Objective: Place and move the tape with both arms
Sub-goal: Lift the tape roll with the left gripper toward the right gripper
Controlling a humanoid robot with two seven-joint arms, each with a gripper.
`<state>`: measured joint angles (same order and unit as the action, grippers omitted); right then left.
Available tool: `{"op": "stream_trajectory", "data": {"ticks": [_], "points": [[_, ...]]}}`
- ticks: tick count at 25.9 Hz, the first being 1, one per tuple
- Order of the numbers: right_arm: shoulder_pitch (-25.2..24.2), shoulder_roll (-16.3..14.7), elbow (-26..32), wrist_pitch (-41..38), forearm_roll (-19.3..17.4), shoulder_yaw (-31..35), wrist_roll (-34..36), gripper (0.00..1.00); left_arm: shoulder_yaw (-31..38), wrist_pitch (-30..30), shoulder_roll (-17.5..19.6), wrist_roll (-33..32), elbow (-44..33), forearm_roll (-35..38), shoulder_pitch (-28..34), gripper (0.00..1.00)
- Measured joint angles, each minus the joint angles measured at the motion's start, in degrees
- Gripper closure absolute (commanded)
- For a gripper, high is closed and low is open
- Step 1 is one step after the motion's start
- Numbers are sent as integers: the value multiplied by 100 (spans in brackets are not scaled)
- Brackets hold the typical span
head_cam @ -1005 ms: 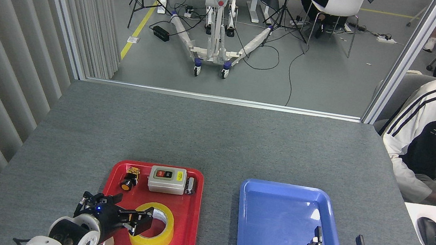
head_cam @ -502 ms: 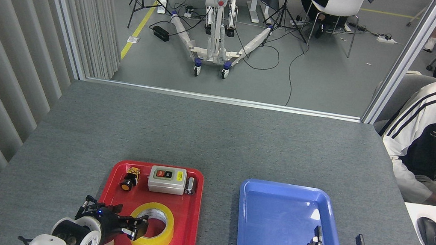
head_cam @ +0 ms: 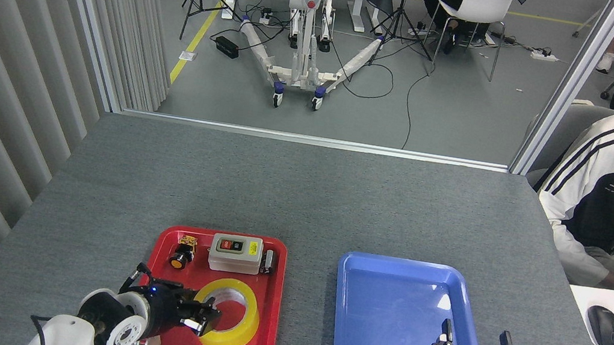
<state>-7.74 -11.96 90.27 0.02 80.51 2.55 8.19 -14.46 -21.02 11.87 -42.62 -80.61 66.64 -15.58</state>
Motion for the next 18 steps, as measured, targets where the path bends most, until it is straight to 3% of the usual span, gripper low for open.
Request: {"op": "stream_trajectory", "data": {"ticks": [3,7,11,14,18], "points": [[-2,8,0,-75,0,0,-1,1,155,-861,-69,814,-171,-342,-49,100],[-5,41,9,-130,0,2,-8,1,309,-1969,-273,2220,79,-1378,-2,100],[-7,36,13,-159,0,-6,-23,1,233,-2306,-567,3263,698,-1917,24,100],[-6,20,20,-293,12,-15,-25,1,122,-2372,-731,3524,1035,-2015,27,100],[-4,-96,24,-1060,24,-23,343,1,-98,-2392,-821,3611,1157,-2045,28,100]]}}
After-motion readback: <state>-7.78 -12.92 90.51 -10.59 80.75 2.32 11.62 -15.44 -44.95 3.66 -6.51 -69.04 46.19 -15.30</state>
